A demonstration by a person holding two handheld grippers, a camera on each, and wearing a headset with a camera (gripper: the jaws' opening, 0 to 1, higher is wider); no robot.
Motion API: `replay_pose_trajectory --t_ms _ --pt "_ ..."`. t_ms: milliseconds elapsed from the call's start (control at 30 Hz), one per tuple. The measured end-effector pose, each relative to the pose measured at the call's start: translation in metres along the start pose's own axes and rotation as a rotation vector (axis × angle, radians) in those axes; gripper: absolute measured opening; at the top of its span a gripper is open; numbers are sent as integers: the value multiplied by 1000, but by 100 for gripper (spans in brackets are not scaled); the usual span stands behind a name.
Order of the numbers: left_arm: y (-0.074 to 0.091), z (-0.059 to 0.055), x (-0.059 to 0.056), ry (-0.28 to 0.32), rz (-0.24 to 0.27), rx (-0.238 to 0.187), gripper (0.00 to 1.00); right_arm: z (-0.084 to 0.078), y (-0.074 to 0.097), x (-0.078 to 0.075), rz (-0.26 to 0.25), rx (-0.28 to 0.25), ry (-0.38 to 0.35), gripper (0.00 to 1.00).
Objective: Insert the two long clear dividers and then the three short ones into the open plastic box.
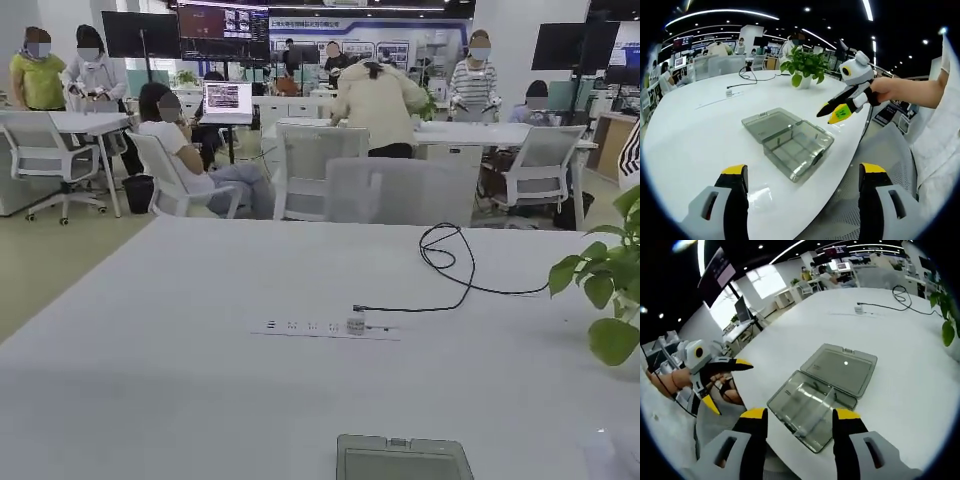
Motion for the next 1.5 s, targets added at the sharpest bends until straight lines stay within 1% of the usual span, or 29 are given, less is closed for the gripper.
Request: replay_pose_trajectory --t_ms 67,100,200,233,267,300,333,367,400,467,533,600,667,733,767,833,867,900,933,1000,1033,1067,1100,1200,1233,1267,1400,1433,1500 --pt "1 -1 2 7 13 8 93 -3 4 1 5 4 18 57" --pt "0 -2 4 19 23 16 92 -4 8 1 15 -13 61 58" --pt "-1 -5 10 36 50 38 90 -8 16 0 28 -30 92 62" --pt "-1 -8 13 64 70 68 90 -10 19 0 33 -37 104 63" --pt "-2 -10 15 80 78 85 89 -11 21 -1 32 -40 103 64" --pt "-3 -11 18 76 87 82 89 -13 23 -2 36 -46 110 65" --pt "-4 -12 20 74 93 82 88 -14 25 -3 42 -60 137 67" --pt "-5 -14 21 84 105 98 87 -15 27 -3 43 -63 150 67" --pt "-5 -17 24 101 118 137 86 -18 30 -4 46 -65 162 68" --pt "-9 -20 29 115 131 159 84 -22 33 -6 51 -82 198 71" --pt "-11 -24 32 129 149 202 83 -27 35 -7 58 -94 241 74" --pt "-14 -26 35 124 159 219 82 -31 37 -9 58 -91 252 75" --pt "-18 -28 38 130 176 247 80 -34 39 -10 63 -95 274 78" --pt "-22 -31 41 140 191 291 76 -36 40 -11 63 -91 276 78" --pt "-25 -32 42 131 196 296 75 -38 40 -12 65 -93 278 78" --pt "-30 -35 45 118 217 344 71 -41 40 -13 62 -97 277 78" --pt "-33 -36 46 123 220 351 69 -42 40 -13 62 -98 274 78" --pt "-35 -39 48 141 241 388 67 -43 40 -14 63 -101 267 77" --pt "-36 -41 49 151 249 412 65 -44 40 -15 63 -104 267 77" --pt "-43 -43 52 128 257 431 61 -45 40 -15 62 -112 266 77" --pt "-44 -45 53 94 274 471 59 -45 40 -16 60 -118 259 77" --pt "-45 -46 53 81 277 486 58 -45 40 -16 60 -121 254 77" --pt "-48 -46 53 77 277 484 55 -45 41 -16 60 -130 254 77" --pt "-52 -49 52 51 297 525 51 -45 42 -16 53 -145 248 76" --pt "-52 -47 54 -3 319 519 49 -46 42 -17 50 -147 244 76" --pt "-53 -47 52 -7 332 543 46 -46 43 -16 48 -153 236 76" --pt "-58 -46 49 9 350 540 41 -47 43 -17 39 -171 223 75" --pt "-57 -45 49 25 362 543 40 -47 43 -17 36 -172 220 75" --pt "-59 -43 47 25 360 548 36 -48 42 -17 39 -181 212 75"
Point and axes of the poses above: the centre of the closed fingertips' face, and the gripper's own axes: y roughly backward along the fingers, x roughly to its left, z roughly out of its top, the point moved 10 cm from there along y, roughly backward along the fingers, and after that the axes turned 4 degrees about z, right-handed, at the moved point
